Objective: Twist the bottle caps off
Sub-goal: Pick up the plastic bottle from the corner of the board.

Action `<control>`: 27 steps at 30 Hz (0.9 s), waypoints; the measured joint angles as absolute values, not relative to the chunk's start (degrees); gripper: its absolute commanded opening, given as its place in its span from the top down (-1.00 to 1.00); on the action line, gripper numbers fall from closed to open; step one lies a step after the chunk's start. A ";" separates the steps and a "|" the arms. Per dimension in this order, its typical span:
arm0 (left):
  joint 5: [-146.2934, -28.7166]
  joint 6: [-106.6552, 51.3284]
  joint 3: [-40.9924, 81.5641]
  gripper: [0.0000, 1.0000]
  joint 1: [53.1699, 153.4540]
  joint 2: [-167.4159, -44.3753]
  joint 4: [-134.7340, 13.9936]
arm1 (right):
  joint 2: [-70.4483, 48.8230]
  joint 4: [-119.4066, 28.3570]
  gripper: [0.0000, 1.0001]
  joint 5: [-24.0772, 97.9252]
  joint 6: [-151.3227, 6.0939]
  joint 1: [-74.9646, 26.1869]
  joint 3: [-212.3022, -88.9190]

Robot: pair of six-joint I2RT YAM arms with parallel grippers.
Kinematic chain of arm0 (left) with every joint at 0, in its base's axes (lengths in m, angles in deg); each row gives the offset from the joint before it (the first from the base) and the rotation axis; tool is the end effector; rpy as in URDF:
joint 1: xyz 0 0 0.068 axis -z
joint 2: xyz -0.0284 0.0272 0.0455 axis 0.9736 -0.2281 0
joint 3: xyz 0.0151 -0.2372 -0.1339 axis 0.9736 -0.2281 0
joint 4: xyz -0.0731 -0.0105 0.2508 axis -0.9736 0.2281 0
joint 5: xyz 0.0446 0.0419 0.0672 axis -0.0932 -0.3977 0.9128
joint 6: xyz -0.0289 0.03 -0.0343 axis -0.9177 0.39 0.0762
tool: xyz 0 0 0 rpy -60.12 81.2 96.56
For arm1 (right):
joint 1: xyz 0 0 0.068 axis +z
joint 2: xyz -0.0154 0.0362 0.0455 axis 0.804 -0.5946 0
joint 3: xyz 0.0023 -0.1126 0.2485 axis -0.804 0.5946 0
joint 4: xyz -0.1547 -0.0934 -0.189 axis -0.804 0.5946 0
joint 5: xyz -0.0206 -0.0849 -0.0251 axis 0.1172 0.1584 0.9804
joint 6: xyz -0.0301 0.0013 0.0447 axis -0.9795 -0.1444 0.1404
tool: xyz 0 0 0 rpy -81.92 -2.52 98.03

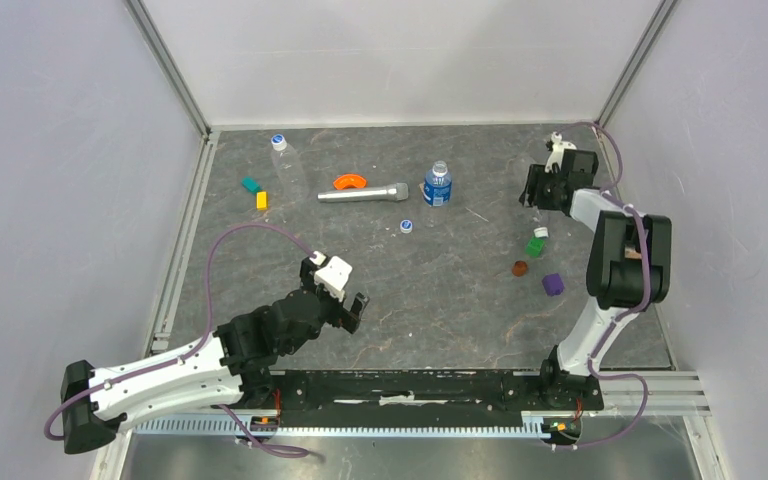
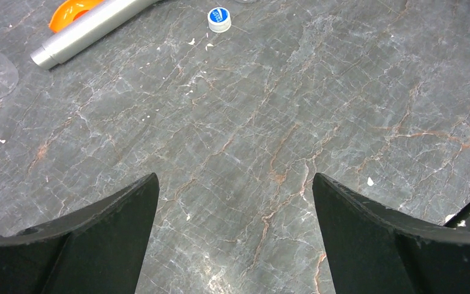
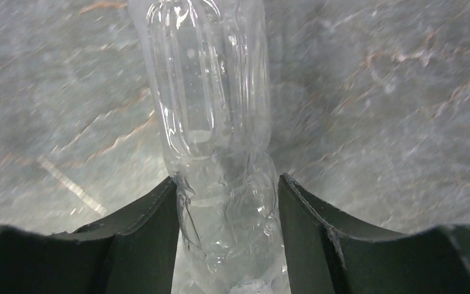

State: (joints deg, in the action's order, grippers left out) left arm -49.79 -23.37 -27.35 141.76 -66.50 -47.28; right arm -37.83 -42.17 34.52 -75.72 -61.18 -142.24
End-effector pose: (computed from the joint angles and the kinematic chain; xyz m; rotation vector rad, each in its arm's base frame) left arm 0.0817 -0.1335 0.2386 0.6224 1.8217 -0.3447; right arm 0.4011 -0.0477 0.1729 0.1468 2.3391 0.1719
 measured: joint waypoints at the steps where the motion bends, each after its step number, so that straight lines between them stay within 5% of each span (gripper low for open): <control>1: -49.79 -23.77 -27.28 -1.00 141.76 -66.50 -47.15 | -36.25 -41.93 0.23 33.78 -75.59 -61.18 -140.93; 17: -49.62 -25.10 -24.25 -1.00 141.43 -68.01 -44.03 | 13.43 -60.32 0.27 12.53 -65.52 -61.13 -110.77; 23: -51.08 -25.12 -23.33 -1.00 141.37 -68.01 -43.79 | 22.15 -73.80 0.28 -4.17 -56.01 -59.41 -100.25; 27: -54.14 -25.10 -21.21 -1.00 141.13 -67.90 -43.79 | 24.23 -69.82 0.28 -9.96 -59.88 -54.12 -100.73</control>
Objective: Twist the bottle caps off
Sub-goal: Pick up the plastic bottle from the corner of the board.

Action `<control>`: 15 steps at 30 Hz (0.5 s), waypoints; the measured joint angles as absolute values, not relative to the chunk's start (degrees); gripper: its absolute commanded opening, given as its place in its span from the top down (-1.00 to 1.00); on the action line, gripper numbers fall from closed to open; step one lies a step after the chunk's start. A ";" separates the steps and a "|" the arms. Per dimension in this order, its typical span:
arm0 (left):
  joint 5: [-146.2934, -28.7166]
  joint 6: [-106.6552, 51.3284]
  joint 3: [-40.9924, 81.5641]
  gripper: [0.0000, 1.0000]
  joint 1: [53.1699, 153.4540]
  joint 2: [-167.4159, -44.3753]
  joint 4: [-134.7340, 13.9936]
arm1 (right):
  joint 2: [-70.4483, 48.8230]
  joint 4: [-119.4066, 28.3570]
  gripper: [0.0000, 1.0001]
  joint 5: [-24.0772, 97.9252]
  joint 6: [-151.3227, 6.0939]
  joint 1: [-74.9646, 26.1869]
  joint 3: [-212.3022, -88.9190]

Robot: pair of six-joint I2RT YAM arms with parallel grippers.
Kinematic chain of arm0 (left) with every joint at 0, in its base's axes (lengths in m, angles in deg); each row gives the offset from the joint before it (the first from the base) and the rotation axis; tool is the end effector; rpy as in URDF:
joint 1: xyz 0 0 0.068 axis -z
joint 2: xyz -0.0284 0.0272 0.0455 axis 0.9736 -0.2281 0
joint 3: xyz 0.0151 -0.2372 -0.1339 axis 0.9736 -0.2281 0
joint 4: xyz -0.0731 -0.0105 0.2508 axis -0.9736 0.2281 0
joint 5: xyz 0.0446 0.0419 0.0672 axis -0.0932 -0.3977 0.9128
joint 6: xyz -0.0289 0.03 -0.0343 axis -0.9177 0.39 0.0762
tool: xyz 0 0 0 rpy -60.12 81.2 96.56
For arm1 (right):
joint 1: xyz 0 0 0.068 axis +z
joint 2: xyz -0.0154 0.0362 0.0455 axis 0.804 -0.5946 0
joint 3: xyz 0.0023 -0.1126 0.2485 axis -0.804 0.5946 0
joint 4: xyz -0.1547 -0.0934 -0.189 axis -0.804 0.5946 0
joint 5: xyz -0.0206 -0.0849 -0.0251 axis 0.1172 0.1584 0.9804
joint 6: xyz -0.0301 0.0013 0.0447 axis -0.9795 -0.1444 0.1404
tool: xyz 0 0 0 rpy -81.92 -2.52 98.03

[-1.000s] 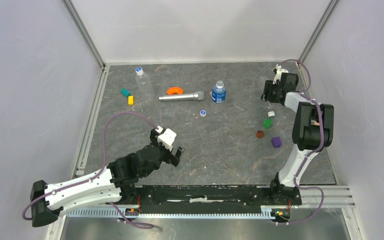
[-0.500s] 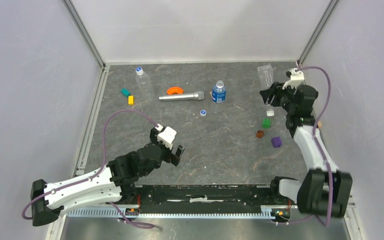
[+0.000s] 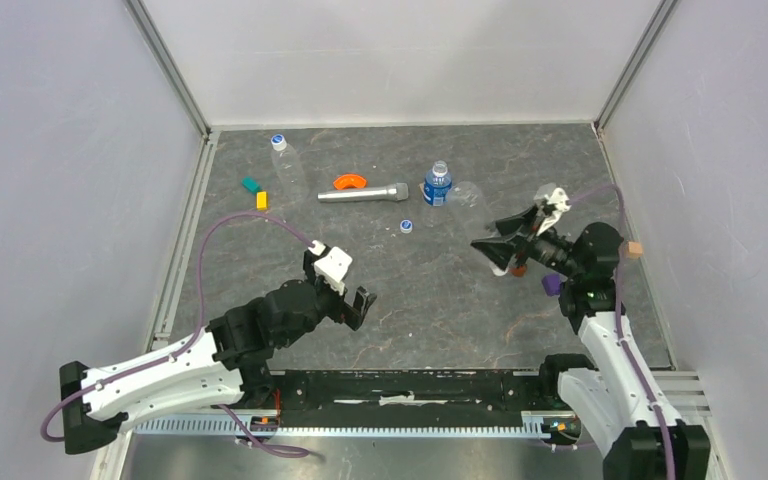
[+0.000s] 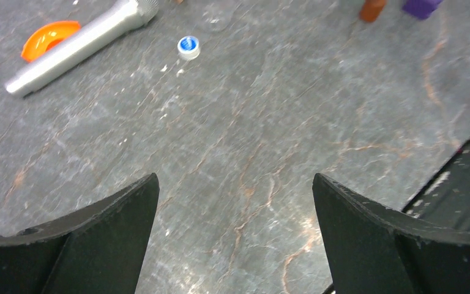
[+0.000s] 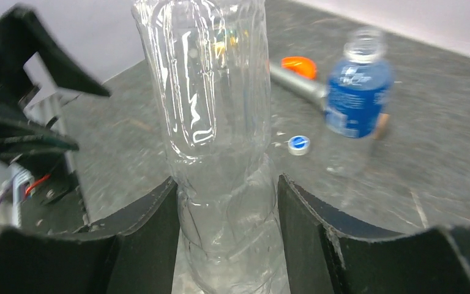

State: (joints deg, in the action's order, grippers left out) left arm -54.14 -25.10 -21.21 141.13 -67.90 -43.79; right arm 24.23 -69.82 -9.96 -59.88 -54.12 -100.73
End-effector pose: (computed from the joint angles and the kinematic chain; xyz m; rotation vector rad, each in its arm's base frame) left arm 0.0828 -0.1374 0.2662 0.6276 1.8241 -0.4390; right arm 0.1820 0.0271 0.2805 -0.5166 1.5350 0.9704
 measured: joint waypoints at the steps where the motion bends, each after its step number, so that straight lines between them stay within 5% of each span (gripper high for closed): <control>1: -55.08 -25.10 -20.40 -1.00 141.10 -67.90 -43.79 | 24.31 -66.48 0.29 -10.39 -62.52 -52.11 -101.76; 15: -63.12 -25.08 -10.65 -1.00 140.91 -66.19 -41.54 | 15.18 -28.47 0.42 -0.78 -94.48 -24.96 -113.56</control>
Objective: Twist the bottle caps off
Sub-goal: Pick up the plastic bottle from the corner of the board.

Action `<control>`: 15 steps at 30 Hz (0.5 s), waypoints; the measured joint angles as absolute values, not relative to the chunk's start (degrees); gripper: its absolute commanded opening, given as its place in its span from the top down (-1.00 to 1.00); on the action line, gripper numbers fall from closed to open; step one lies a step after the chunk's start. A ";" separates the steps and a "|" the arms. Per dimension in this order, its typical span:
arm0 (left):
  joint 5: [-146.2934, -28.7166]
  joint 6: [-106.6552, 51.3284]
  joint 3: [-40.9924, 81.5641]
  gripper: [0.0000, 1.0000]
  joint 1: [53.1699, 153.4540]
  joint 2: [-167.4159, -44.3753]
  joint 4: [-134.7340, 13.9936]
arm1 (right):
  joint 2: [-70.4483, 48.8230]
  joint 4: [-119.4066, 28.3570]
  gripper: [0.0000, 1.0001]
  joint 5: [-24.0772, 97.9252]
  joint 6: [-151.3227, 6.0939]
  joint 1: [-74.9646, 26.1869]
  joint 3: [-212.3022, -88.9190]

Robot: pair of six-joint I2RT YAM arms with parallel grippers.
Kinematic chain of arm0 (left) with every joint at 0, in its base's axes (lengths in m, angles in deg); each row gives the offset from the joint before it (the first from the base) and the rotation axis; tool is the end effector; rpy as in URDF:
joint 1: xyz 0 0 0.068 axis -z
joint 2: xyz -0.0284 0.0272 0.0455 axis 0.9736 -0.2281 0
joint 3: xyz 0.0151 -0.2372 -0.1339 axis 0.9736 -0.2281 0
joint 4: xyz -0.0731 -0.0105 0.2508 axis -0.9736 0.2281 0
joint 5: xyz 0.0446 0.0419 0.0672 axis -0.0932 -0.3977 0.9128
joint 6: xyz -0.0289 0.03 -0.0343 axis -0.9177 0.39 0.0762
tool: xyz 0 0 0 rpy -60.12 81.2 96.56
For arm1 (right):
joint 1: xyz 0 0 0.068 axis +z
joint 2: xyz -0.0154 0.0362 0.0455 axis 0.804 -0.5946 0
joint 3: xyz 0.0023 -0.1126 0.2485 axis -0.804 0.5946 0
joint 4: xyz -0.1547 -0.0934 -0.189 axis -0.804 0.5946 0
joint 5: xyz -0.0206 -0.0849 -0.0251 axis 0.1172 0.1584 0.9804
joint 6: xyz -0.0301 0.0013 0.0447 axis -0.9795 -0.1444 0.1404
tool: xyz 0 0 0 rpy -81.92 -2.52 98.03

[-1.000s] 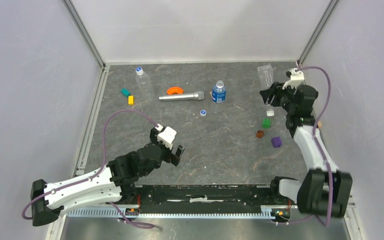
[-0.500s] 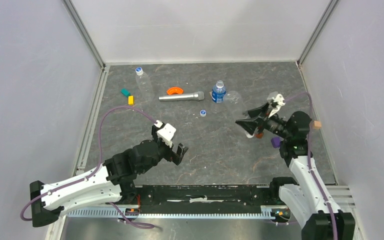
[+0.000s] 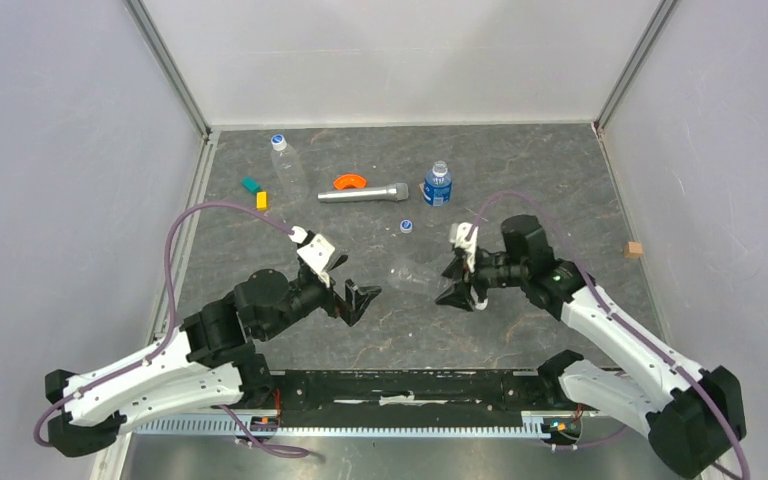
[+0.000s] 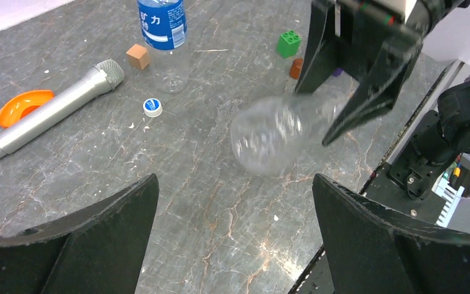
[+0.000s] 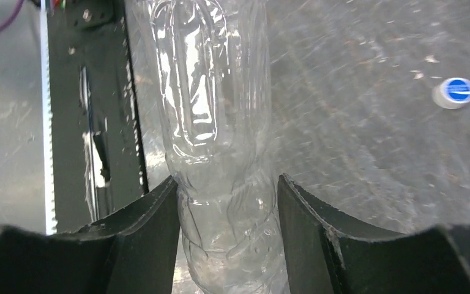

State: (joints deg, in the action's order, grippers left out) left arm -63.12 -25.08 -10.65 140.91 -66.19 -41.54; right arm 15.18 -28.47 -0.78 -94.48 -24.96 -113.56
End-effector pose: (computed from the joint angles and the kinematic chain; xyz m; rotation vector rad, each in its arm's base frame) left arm 0.0743 -0.1305 0.3299 0.6455 1.6891 -0.6743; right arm 0.1659 0.1191 0.2623 -1.1961 1.7543 0.9891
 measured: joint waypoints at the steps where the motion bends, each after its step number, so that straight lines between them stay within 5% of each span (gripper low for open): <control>1: -63.34 -25.08 -10.48 -1.00 140.89 -66.17 -41.45 | 14.48 -27.22 0.42 0.18 -95.55 -23.08 -113.78; 15: -84.02 -21.93 -7.24 -1.00 140.62 -79.59 -37.73 | 11.42 -21.41 0.36 6.09 -102.96 -8.52 -116.43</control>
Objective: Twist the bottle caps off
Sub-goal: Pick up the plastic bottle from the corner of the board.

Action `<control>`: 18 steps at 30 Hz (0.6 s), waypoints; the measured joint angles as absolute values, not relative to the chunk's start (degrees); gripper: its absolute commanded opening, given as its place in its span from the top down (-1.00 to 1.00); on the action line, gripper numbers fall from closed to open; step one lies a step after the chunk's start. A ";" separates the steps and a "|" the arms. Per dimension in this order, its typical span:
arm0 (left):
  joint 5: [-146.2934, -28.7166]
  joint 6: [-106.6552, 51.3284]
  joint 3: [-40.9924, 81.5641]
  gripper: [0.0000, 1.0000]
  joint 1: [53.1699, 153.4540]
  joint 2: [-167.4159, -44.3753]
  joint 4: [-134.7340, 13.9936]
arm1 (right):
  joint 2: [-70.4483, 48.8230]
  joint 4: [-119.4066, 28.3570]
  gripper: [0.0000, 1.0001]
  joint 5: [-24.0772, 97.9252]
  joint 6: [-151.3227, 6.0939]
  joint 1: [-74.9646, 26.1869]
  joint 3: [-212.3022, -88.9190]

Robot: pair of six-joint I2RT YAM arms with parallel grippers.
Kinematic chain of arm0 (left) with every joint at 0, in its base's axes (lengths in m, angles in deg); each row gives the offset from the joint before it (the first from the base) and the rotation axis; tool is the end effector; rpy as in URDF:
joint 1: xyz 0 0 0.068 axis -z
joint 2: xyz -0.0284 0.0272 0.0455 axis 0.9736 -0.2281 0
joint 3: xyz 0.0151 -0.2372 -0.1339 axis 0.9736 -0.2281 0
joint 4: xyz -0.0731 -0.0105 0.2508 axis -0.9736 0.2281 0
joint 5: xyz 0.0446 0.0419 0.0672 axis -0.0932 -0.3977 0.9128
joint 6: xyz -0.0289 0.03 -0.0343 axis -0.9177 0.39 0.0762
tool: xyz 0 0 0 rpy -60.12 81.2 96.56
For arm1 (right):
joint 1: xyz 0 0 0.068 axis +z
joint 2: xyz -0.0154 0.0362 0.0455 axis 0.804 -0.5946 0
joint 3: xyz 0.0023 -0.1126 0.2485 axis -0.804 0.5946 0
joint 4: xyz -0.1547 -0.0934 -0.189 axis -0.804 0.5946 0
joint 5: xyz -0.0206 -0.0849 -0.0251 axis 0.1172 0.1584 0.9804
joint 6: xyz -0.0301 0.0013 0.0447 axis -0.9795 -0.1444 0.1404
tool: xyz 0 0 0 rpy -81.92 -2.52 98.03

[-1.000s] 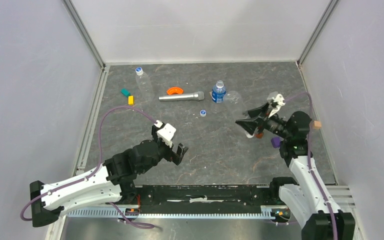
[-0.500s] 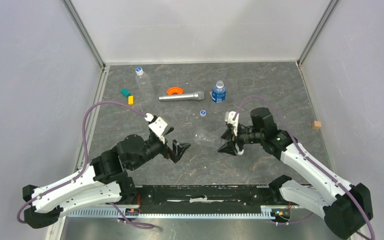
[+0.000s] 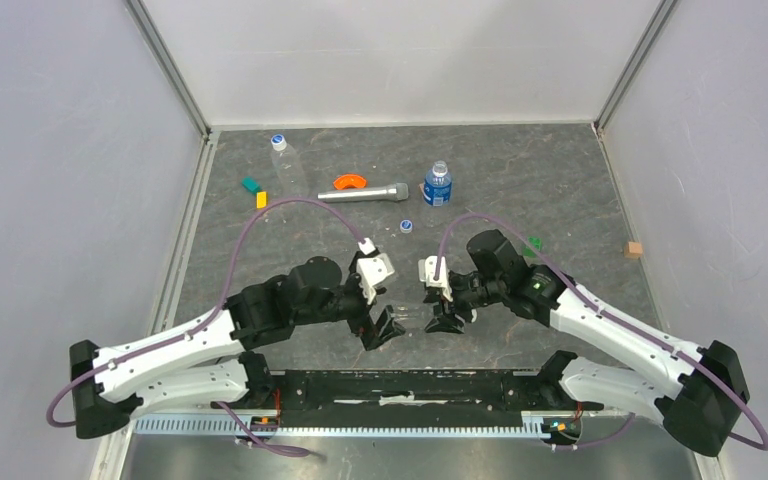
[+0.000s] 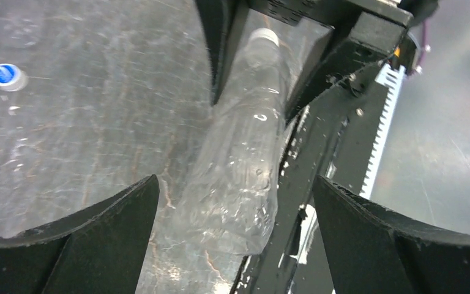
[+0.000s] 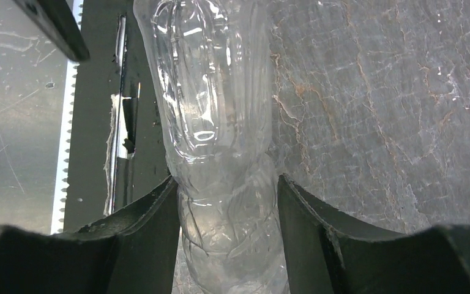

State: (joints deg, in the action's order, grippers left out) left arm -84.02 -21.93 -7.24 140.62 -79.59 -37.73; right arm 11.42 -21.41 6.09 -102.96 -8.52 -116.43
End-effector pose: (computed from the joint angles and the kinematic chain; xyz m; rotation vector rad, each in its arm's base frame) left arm 0.0835 -0.1766 0.3075 1.0721 1.8198 -0.8406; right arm 0.1333 0.1646 0.2552 -1.5670 1.6761 0.9649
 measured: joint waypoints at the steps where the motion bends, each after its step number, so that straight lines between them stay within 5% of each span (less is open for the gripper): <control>1: -85.64 -21.69 -7.22 -0.99 140.62 -80.49 -37.69 | 11.40 -21.37 0.36 6.13 -103.26 -8.22 -116.52; 5: -90.10 -20.77 -6.63 -0.99 140.62 -83.79 -36.99 | 11.42 -21.39 0.36 6.26 -103.66 -7.85 -116.60; 12: -92.30 -20.25 -6.15 -0.66 140.51 -88.01 -36.84 | 13.17 -21.45 0.36 5.58 -104.25 -7.65 -116.65; 18: -90.71 -19.94 -6.15 0.10 140.49 -88.51 -36.84 | 14.52 -21.85 0.36 5.04 -104.82 -7.50 -116.67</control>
